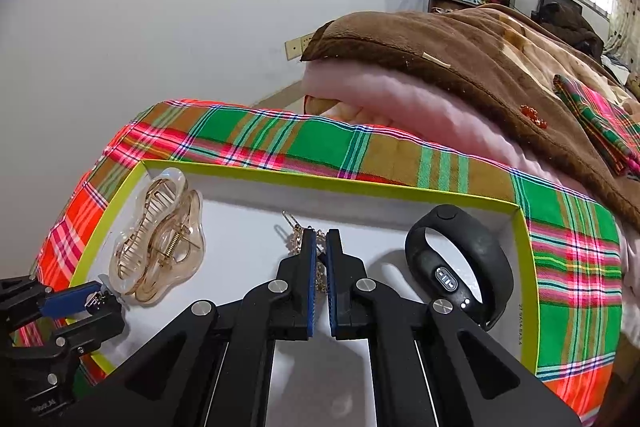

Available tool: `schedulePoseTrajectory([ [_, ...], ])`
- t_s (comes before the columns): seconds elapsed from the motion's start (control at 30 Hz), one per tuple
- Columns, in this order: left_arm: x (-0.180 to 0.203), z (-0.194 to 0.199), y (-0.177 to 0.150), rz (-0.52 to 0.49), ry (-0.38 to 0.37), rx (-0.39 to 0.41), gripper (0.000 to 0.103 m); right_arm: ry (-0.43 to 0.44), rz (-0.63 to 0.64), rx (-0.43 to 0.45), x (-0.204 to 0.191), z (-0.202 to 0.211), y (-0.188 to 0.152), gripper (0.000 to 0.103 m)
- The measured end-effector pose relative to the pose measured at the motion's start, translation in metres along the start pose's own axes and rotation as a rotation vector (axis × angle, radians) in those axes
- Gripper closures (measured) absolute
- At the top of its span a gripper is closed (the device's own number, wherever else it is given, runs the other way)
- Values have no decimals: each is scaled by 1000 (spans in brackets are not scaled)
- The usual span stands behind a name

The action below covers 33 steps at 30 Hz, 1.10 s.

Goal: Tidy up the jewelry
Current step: 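Open the right tool to drop the gold chain while the left tool releases the hair tie in the box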

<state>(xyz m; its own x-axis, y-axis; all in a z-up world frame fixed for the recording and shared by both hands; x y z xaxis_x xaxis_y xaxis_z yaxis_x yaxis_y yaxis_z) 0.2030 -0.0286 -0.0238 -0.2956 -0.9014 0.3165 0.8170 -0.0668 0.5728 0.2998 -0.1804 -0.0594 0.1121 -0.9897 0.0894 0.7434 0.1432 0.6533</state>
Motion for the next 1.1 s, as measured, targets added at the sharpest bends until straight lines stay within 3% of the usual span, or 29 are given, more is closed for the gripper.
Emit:
schedulePoseTrajectory([
  [0.23,0,0,2,9,-6,-2,72,8,-8,-6,1,1,-1,97],
  [0.37,1,0,2,8,-4,-2,71,12,-22,0,3,5,0,90],
  [0.7,6,7,0,11,-3,9,65,1,-35,23,7,20,1,90],
  [0.83,8,15,-1,12,2,24,58,-2,-37,32,9,29,0,89],
  [1.0,14,29,-3,6,-4,43,56,2,-47,56,12,47,-3,79],
  [1.1,18,41,-4,-2,-20,65,53,5,-52,72,14,60,-8,79],
])
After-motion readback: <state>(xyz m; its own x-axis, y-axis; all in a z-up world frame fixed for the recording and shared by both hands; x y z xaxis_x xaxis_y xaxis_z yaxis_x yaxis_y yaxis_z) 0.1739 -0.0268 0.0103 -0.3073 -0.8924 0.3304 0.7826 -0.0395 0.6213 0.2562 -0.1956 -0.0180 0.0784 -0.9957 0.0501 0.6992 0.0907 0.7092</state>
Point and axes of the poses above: each gripper's, at about its wrist camera, not at the fingertips, and z roughly against the way its jaws point, x to its right, y to its top, the point moved 3 cm from there along -z, roughly the way its jaws point, and after that the axes turned 13 degrees about -y, right-handed, at the moved point
